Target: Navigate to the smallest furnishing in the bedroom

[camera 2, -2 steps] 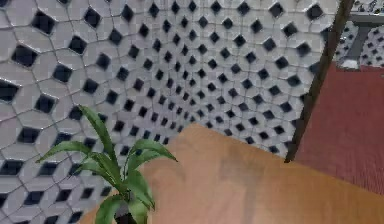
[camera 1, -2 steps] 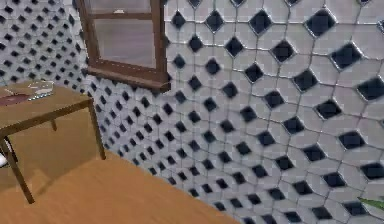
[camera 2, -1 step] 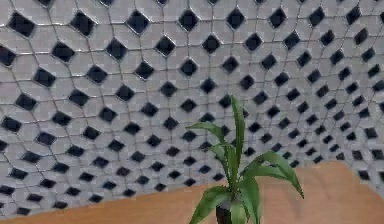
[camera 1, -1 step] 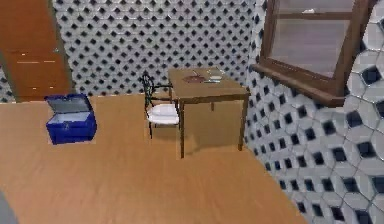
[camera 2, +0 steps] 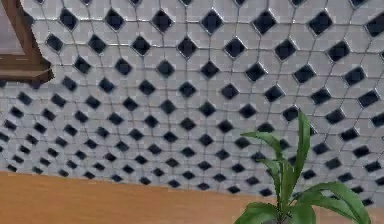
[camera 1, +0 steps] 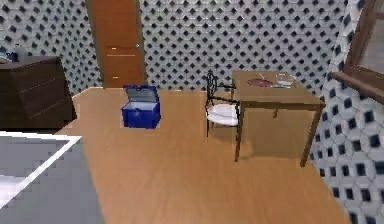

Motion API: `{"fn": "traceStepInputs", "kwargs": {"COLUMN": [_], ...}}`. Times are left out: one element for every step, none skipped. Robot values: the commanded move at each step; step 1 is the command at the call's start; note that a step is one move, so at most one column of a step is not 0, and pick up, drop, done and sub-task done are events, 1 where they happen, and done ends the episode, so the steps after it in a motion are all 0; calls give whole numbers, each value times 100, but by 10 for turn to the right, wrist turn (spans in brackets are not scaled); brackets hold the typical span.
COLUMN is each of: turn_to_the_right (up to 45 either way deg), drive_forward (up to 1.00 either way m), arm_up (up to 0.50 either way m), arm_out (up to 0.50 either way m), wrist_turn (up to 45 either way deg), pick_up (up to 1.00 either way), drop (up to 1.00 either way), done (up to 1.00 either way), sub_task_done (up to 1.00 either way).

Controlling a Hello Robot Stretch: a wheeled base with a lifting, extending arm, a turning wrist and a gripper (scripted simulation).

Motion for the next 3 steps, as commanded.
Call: {"fn": "traceStepInputs", "kwargs": {"turn_to_the_right": [0,0,210], "drive_forward": [100,35,0], "arm_up": [0,0,0], "arm_out": [0,0,0], "wrist_turn": [0,0,0], "pick_up": [0,0,0], "drop": [0,0,0], "done": [0,0,0], "sub_task_done": [0,0,0]}}
